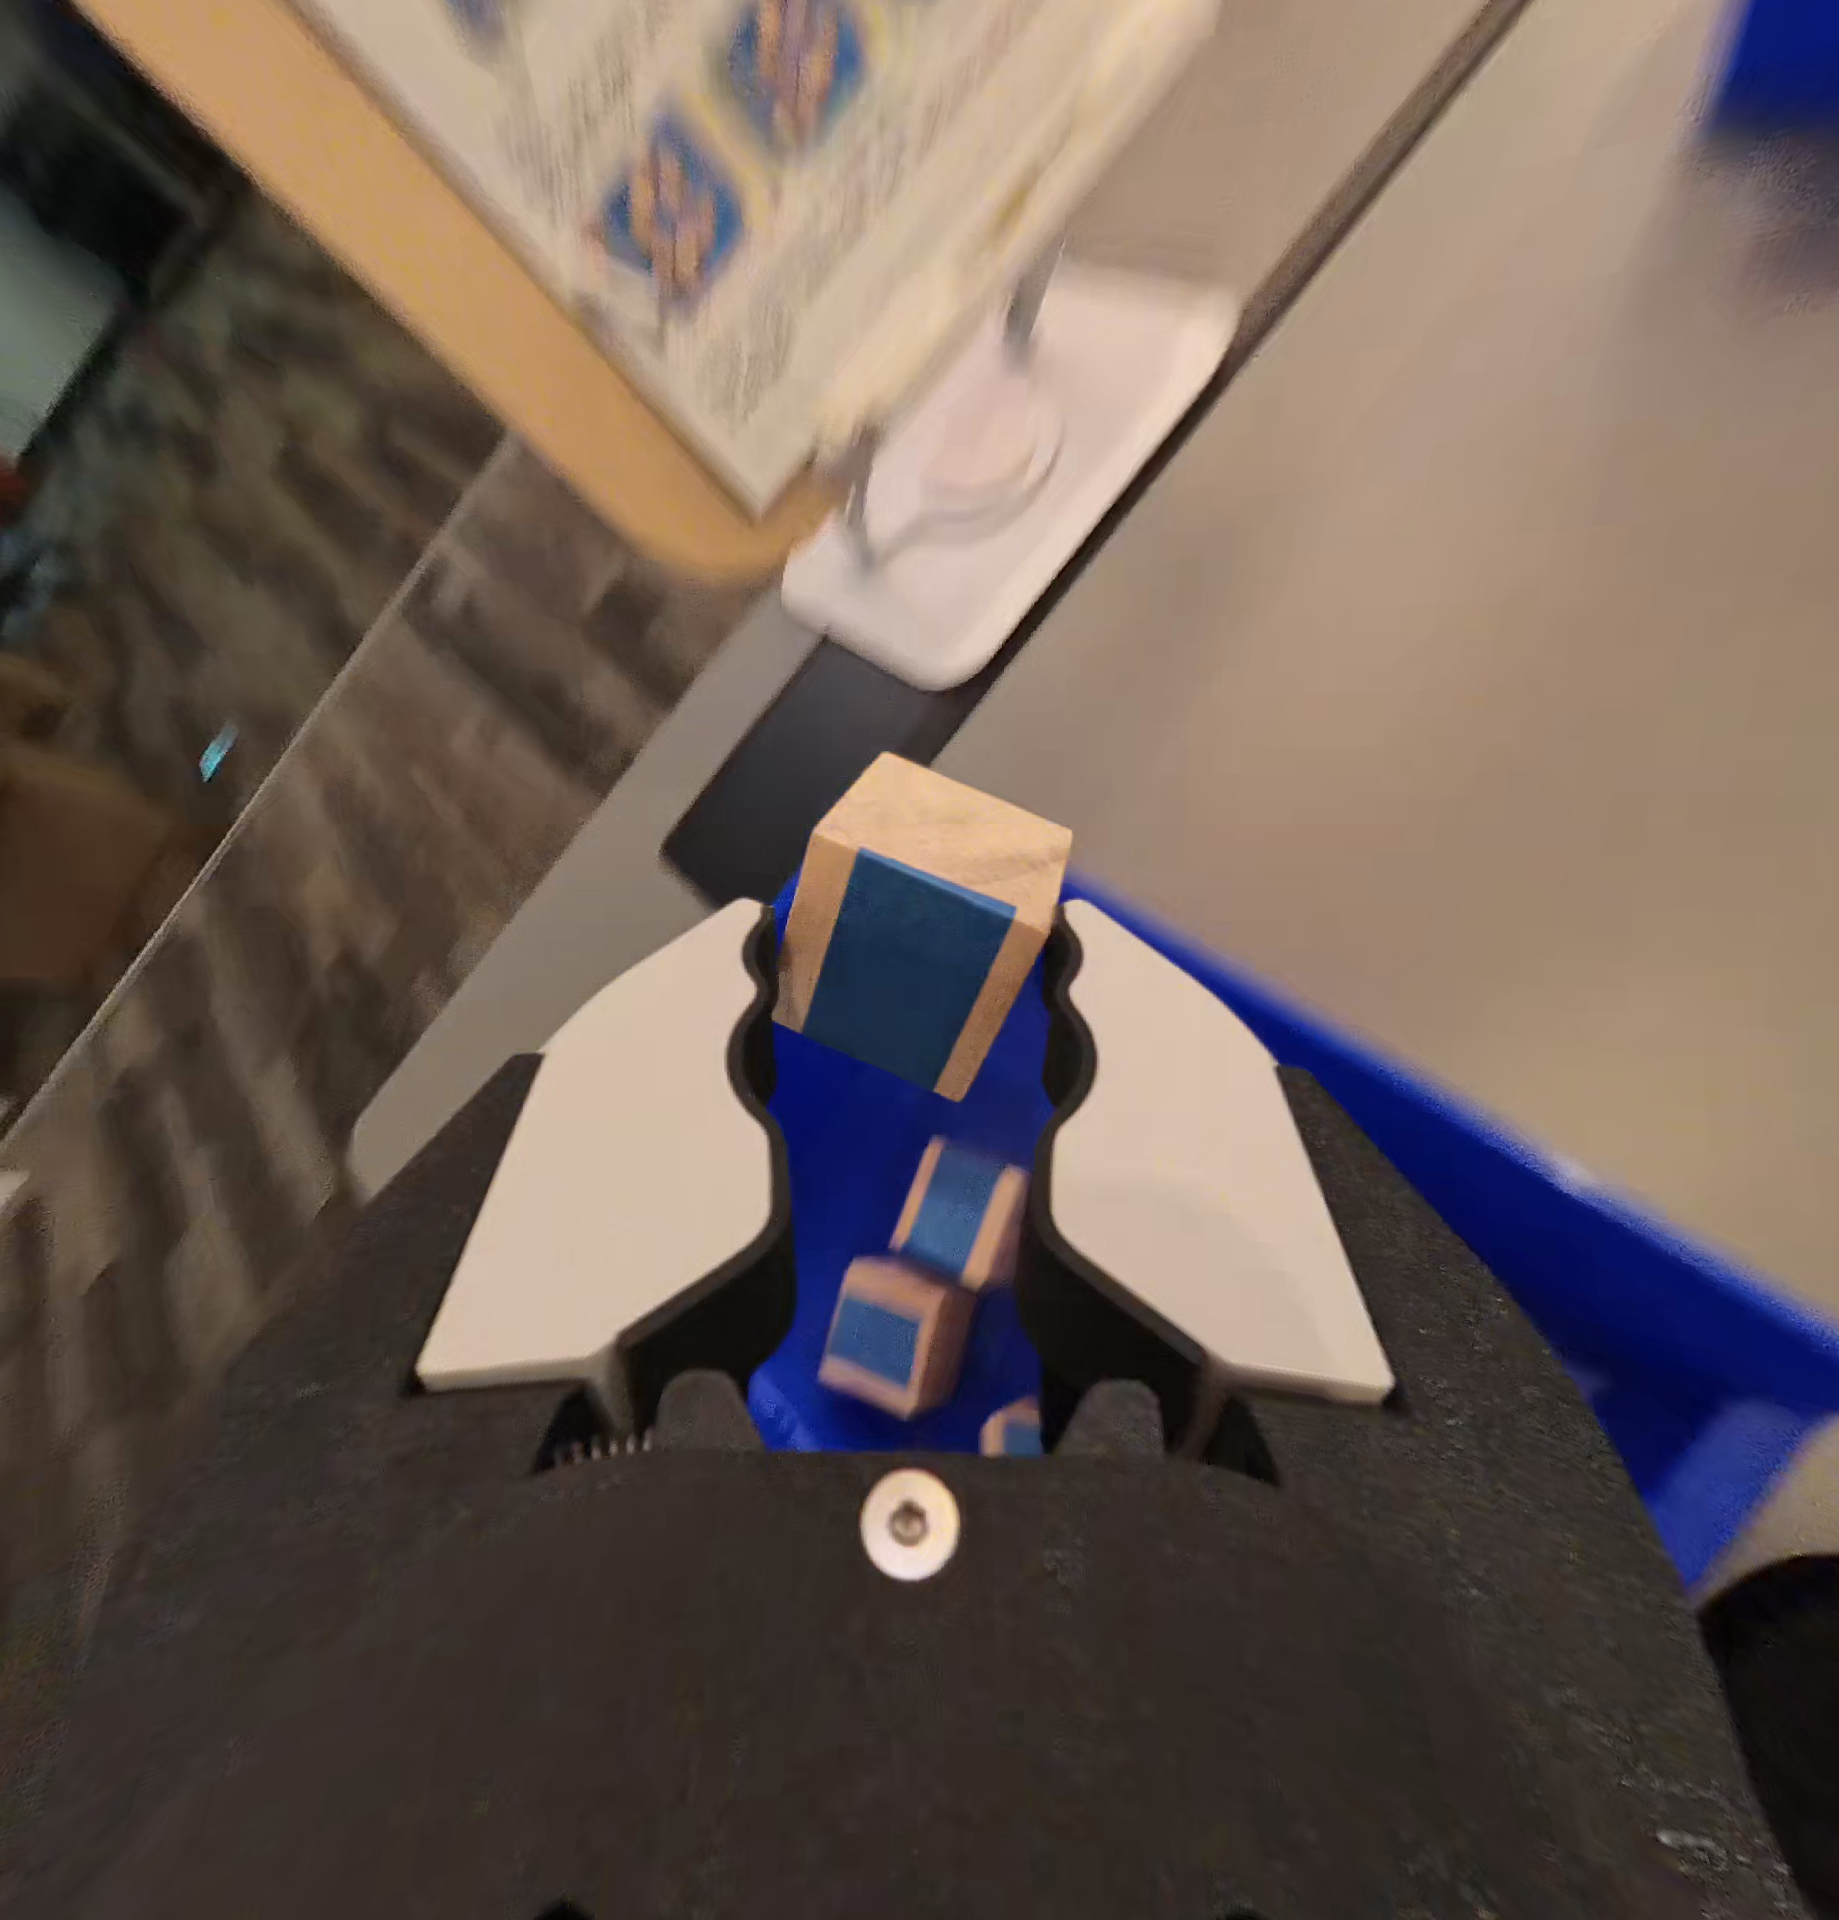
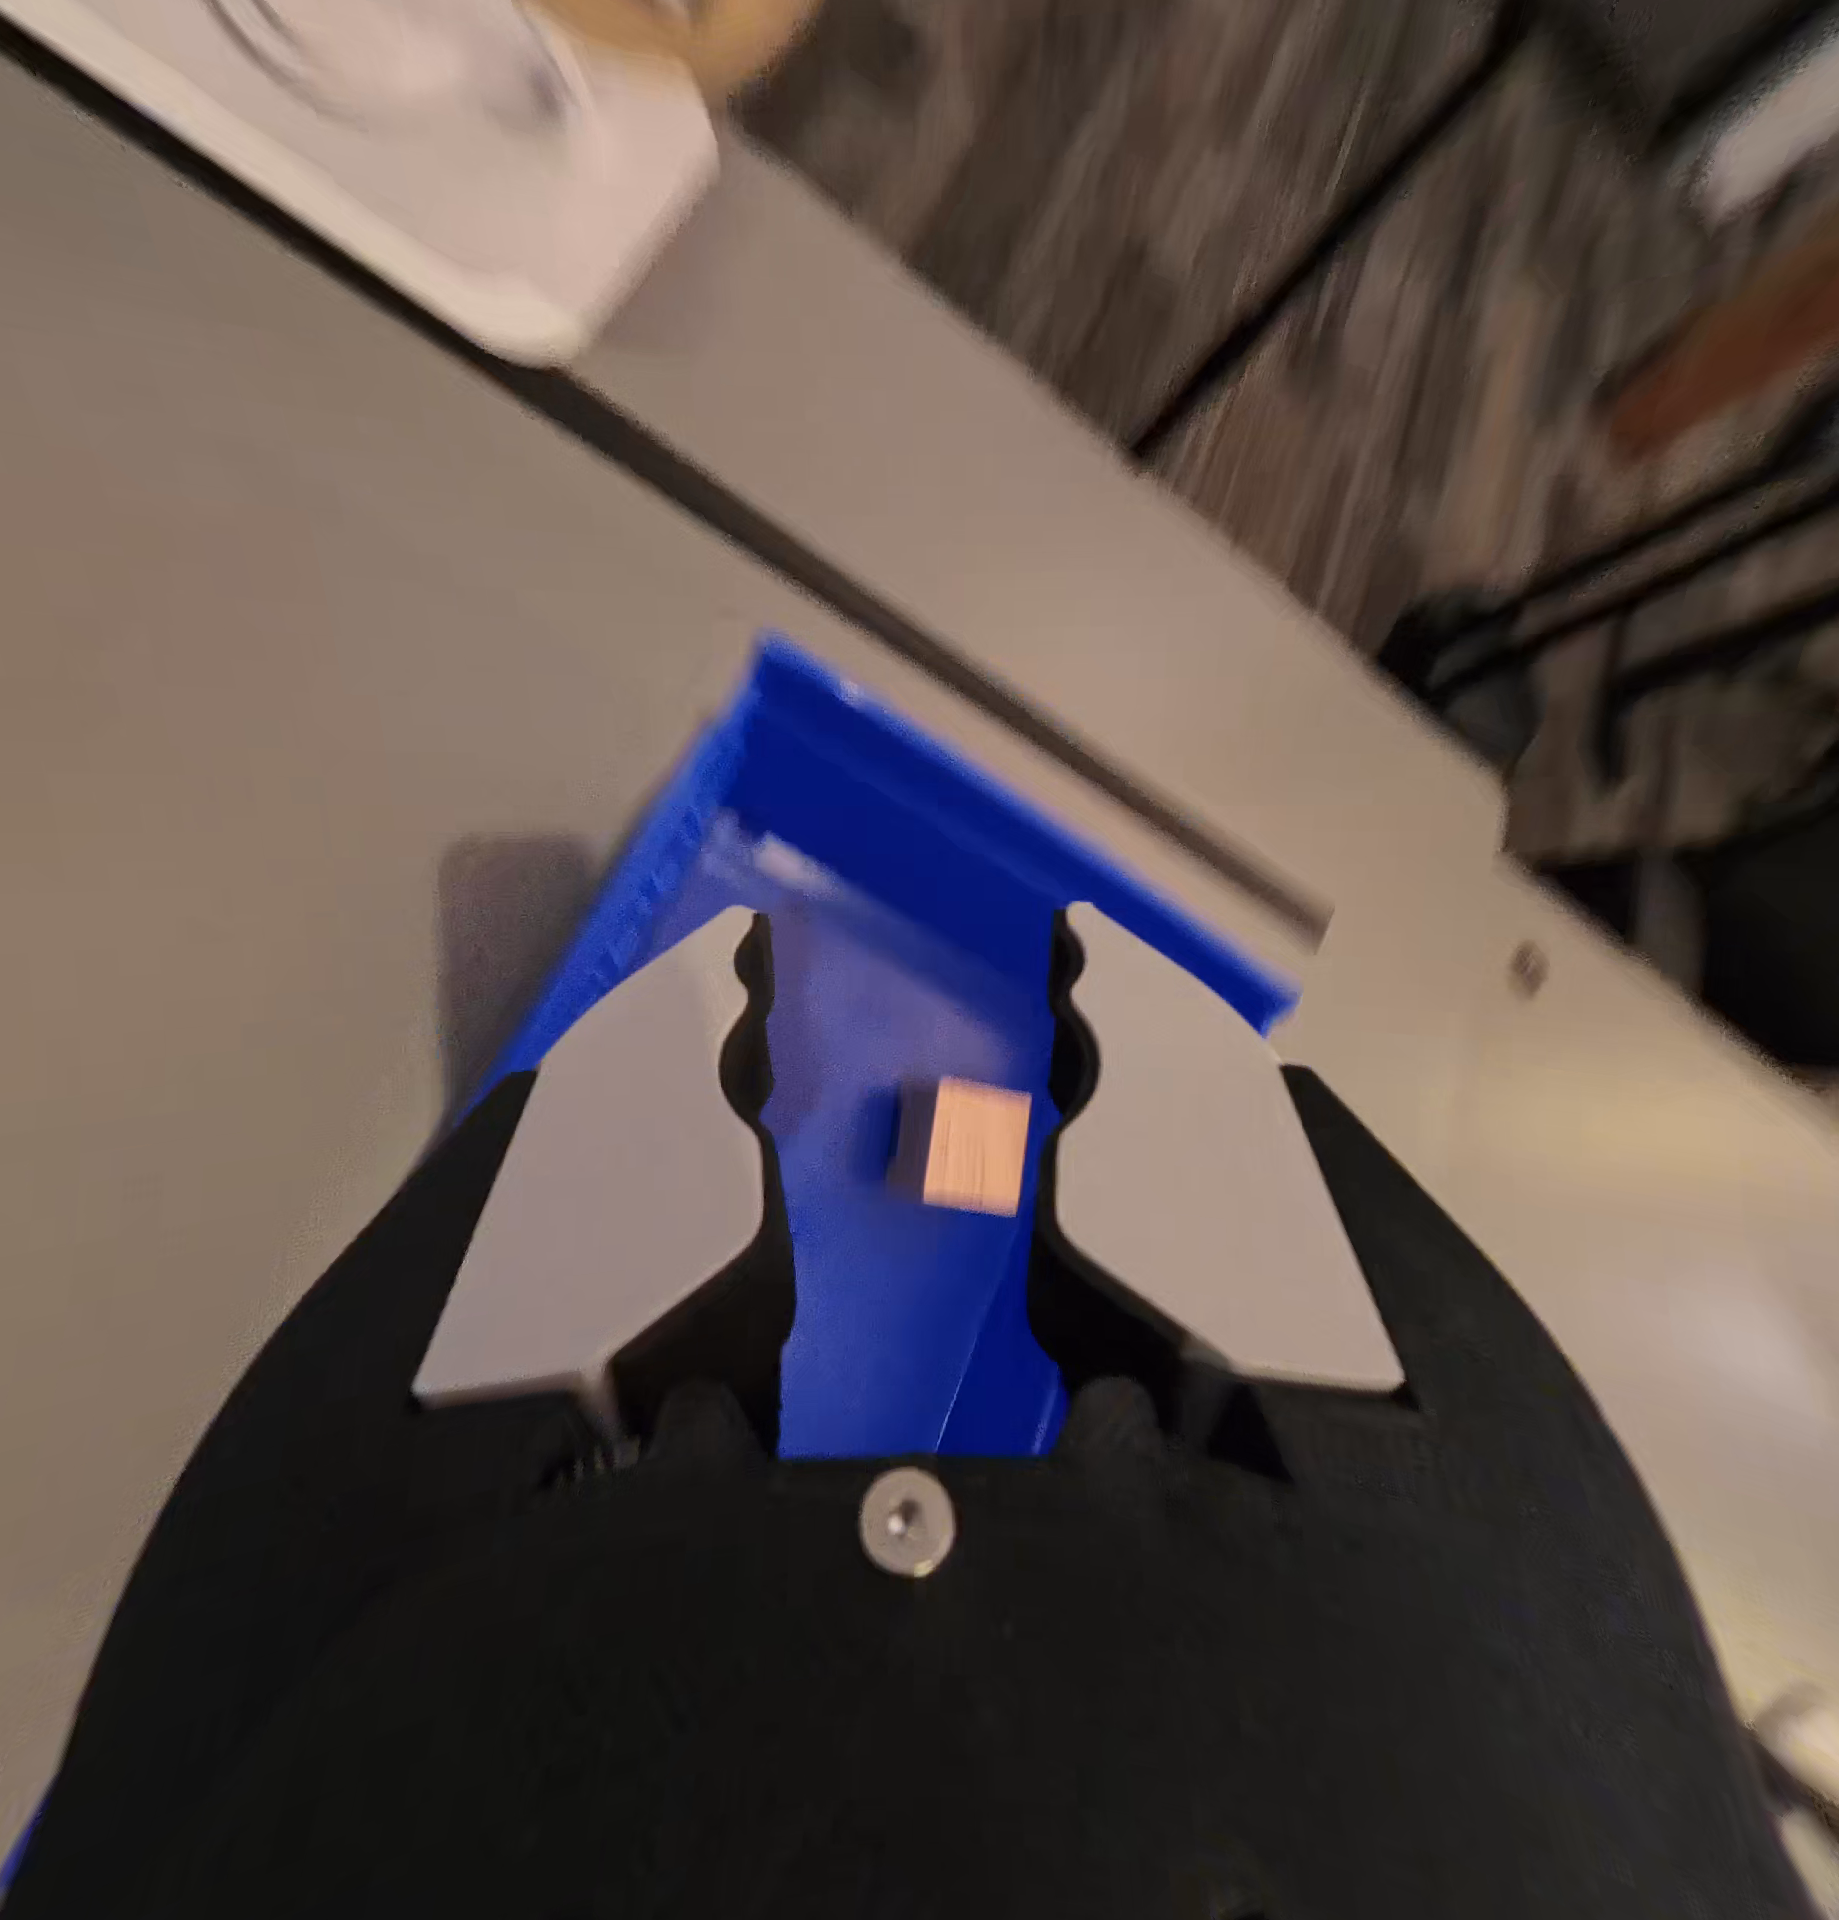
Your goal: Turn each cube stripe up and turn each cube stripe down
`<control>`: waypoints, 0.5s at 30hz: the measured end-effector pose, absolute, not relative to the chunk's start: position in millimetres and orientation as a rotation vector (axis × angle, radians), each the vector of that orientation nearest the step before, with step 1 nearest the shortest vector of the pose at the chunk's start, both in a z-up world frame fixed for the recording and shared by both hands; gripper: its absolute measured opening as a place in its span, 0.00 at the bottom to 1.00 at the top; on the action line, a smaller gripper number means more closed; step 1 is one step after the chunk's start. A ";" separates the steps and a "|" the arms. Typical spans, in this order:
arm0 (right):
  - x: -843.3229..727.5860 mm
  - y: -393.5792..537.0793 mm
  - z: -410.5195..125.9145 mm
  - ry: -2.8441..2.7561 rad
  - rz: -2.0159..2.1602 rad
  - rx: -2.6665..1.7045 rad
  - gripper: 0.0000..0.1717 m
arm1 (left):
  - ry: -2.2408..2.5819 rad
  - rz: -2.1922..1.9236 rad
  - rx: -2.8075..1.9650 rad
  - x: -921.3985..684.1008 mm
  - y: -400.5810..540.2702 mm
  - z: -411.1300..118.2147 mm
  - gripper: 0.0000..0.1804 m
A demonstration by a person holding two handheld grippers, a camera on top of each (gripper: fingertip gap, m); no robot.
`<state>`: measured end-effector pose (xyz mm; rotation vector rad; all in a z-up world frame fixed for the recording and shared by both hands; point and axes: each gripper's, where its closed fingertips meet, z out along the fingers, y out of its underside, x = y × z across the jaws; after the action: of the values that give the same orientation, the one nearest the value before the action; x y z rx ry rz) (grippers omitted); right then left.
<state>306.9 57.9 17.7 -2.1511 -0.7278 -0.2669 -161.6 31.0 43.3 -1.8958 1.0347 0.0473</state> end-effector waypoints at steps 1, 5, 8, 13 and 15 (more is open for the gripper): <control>281.6 57.0 32.7 -0.807 -0.262 -2.021 0.30 | 1.027 -0.063 -1.818 -144.8 20.3 62.2 0.27; 155.2 14.3 74.0 -1.136 -0.149 -1.413 0.41 | 1.072 -0.584 -1.609 -67.2 -34.9 110.6 0.27; 89.6 -40.4 89.0 -1.235 -0.192 -0.987 0.44 | 1.082 -0.902 -1.565 -19.9 -64.3 121.5 0.27; 45.0 -101.5 99.0 -1.242 -0.202 -0.694 0.42 | 1.163 -1.256 -1.552 30.5 -100.7 113.8 0.27; 43.1 -106.9 102.7 -1.222 -0.244 -0.655 0.41 | 1.192 -1.351 -1.564 41.4 -111.4 109.3 0.27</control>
<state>43.1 -106.9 102.7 -0.6548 -1.2224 -0.2444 41.4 -111.4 109.3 -1.5639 1.1917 -1.3506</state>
